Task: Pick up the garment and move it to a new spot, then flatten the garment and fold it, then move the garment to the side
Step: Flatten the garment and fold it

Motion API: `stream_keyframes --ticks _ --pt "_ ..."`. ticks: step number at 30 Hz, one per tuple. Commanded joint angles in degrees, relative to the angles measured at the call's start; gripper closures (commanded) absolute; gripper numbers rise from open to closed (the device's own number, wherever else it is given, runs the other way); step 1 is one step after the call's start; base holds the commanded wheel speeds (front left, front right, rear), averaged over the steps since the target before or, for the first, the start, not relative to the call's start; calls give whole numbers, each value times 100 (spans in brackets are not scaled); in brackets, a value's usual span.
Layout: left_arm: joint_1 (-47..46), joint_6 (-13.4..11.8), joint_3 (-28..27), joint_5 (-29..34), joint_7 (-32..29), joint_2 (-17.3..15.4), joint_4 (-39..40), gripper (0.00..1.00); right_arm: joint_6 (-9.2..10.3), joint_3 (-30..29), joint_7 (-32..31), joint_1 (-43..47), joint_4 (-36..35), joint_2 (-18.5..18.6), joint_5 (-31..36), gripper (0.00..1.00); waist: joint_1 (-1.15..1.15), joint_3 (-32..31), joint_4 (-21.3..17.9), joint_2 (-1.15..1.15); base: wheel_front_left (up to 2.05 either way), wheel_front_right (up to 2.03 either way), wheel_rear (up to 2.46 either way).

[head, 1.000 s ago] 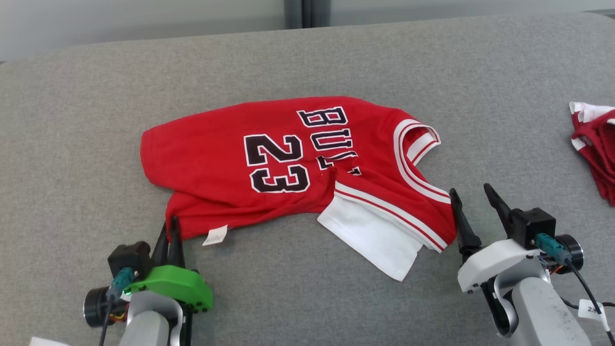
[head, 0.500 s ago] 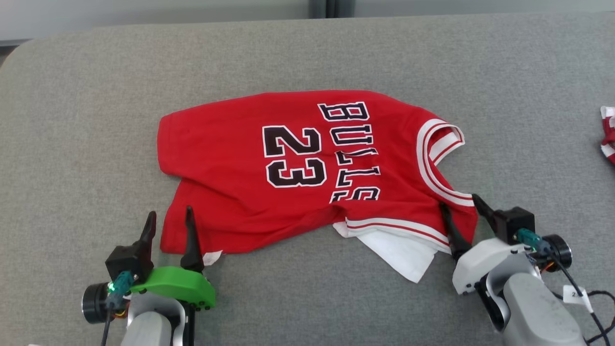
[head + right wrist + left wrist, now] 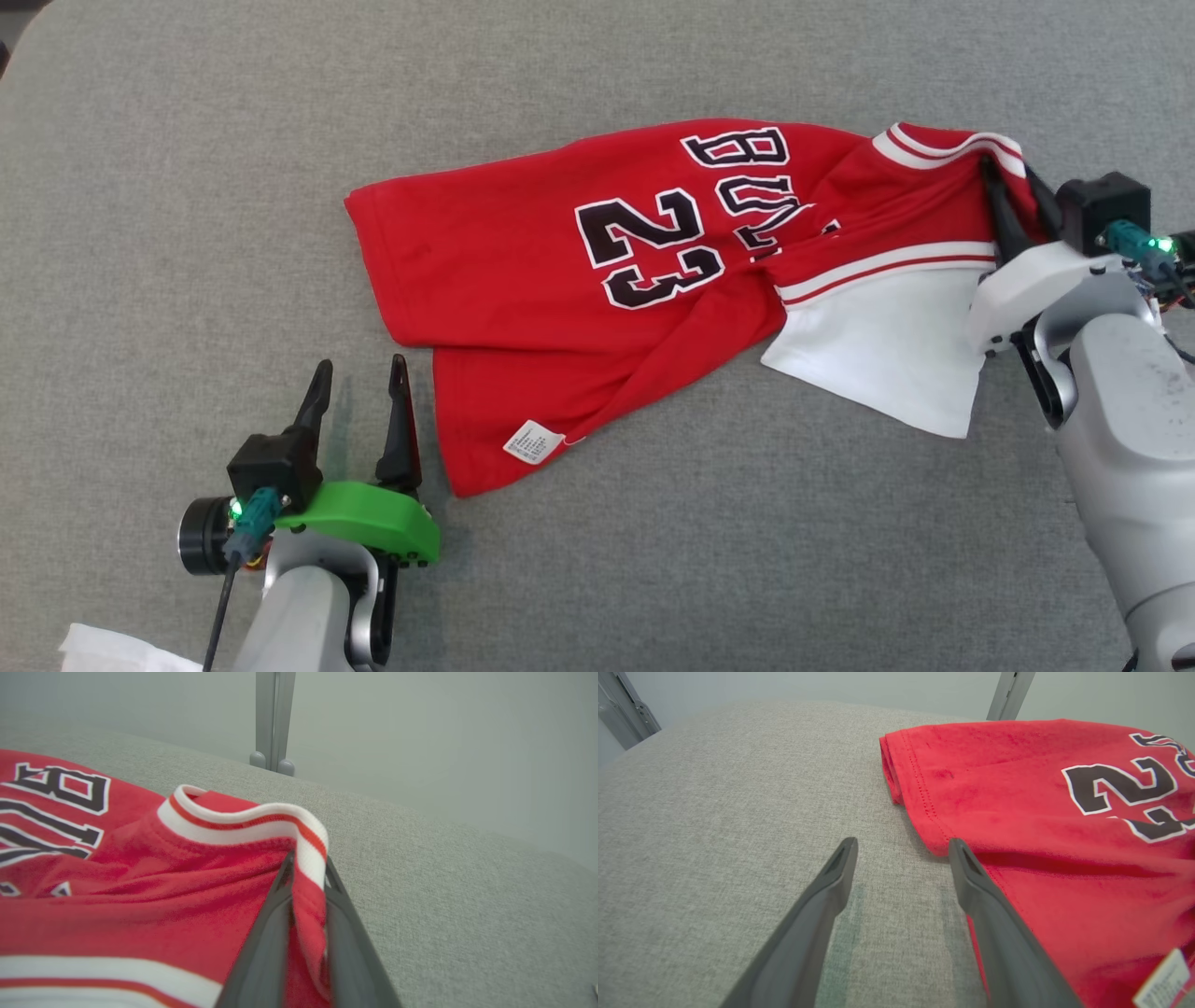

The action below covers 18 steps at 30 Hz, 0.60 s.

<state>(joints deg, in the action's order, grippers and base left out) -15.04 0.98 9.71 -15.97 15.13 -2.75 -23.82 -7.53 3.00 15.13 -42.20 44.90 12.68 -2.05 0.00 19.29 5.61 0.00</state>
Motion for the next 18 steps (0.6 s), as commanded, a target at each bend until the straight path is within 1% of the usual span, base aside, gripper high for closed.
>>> stream_keyframes --ticks 1,3,9,11,15,18 --pt "-90 3 21 75 0 -33 6 0 9 -75 2 -102 6 11 47 0 0 -15 22 0 0 0 0" --pt "-81 7 11 87 0 -34 14 0 9 -179 1 -132 -128 -77 102 0 0 -93 7 0 0 0 0" --pt "160 21 -35 241 0 -34 34 0 9 -302 1 424 -854 -344 26 0 0 -418 -156 0 0 0 0" --pt "260 10 -87 346 0 -34 39 0 9 -339 1 749 -1160 -451 -61 0 0 -557 -238 0 0 0 0" --pt "455 20 -191 458 0 -34 15 0 9 -312 1 1355 -1588 -551 -119 0 0 -799 -375 0 0 0 0" --pt "606 50 -211 526 0 -33 20 0 9 -288 1 1797 -1722 -582 -110 0 0 -984 -437 0 0 0 0"
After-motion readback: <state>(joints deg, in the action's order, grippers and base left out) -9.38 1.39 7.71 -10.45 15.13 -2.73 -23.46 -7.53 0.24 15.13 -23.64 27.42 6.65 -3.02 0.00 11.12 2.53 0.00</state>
